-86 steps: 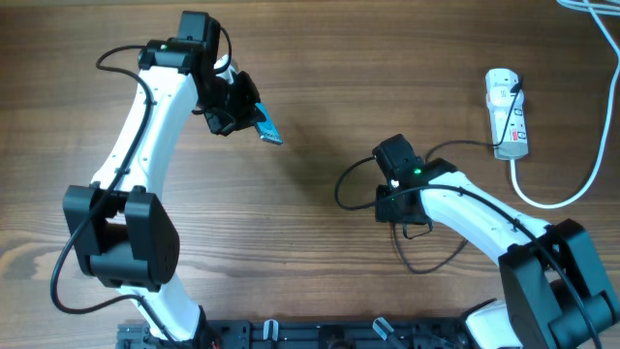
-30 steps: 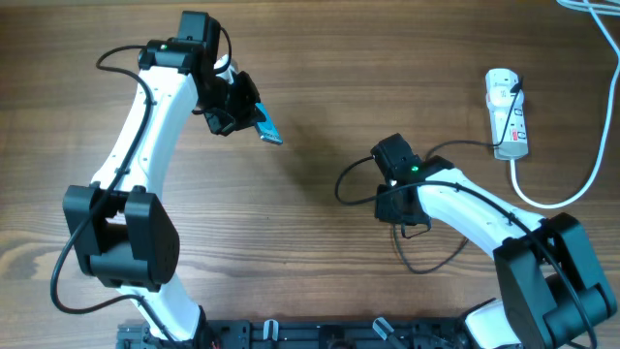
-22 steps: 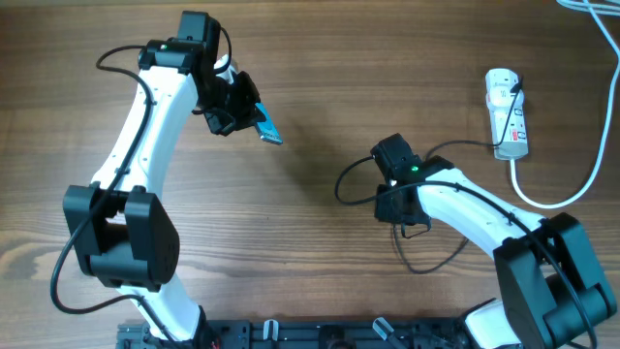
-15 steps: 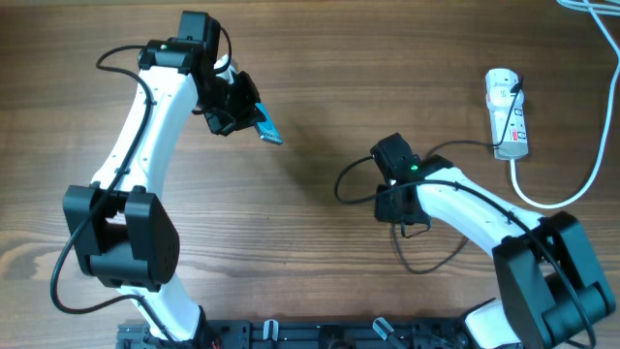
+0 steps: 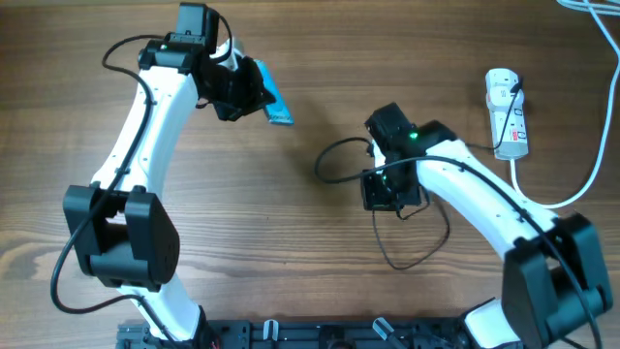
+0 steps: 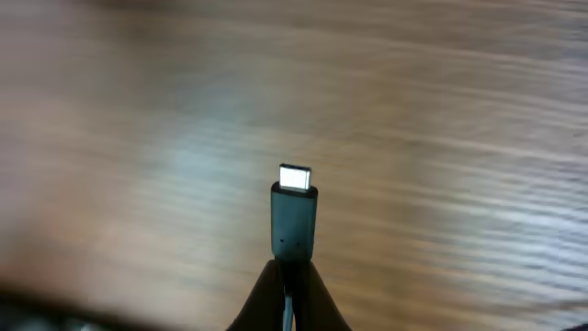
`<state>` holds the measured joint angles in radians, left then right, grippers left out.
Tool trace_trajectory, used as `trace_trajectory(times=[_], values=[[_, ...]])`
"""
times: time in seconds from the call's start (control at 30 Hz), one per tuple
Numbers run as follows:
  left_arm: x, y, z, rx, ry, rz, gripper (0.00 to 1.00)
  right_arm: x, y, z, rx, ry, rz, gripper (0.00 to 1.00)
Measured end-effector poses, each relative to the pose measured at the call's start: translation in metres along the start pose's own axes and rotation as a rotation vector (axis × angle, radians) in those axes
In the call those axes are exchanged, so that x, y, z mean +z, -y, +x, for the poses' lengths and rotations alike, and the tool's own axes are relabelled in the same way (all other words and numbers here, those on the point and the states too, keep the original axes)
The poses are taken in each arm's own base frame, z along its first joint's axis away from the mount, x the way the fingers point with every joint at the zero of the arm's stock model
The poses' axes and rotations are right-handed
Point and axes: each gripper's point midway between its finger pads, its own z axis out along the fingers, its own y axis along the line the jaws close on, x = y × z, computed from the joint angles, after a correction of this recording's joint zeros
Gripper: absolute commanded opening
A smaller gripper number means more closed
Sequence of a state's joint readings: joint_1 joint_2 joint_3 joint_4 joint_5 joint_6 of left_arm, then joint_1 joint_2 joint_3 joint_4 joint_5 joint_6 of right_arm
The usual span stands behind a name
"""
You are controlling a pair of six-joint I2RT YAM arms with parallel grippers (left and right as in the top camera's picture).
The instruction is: Plug charger to phone and switch on socket
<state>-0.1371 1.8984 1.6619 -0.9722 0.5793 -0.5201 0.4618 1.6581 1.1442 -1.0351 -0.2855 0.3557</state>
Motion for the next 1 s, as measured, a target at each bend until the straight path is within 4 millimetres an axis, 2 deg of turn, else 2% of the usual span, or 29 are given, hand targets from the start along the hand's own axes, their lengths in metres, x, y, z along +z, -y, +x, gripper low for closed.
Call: trace_trajectory(times=[0.03,0.17,0.33,0.53,0.77,1.0], values=[[0.000,0.005,-0.004,0.015,0.012,0.024,0.04,-0.013,-0.014,0.000,-0.051,0.015,-0.065,0.04],[-0.003,0.035,-0.003,0.080,-0.010,0.174,0.04,-0.035,-0.038,0.007,-0.130,0.039,-0.188,0.04],[0.003,0.061,0.019,0.200,-0.077,0.261,0.04,-0.057,-0.058,0.010,-0.195,0.095,-0.289,0.04],[0.018,0.085,0.051,0.310,-0.147,0.292,0.04,-0.082,-0.073,-0.003,-0.225,0.224,-0.353,0.04],[0.021,0.093,0.064,0.335,-0.181,0.312,0.04,-0.091,-0.081,-0.014,-0.204,0.282,-0.385,0.04],[0.012,0.106,0.079,0.391,-0.245,0.423,0.04,-0.095,-0.085,-0.022,-0.211,0.320,-0.400,0.04]])
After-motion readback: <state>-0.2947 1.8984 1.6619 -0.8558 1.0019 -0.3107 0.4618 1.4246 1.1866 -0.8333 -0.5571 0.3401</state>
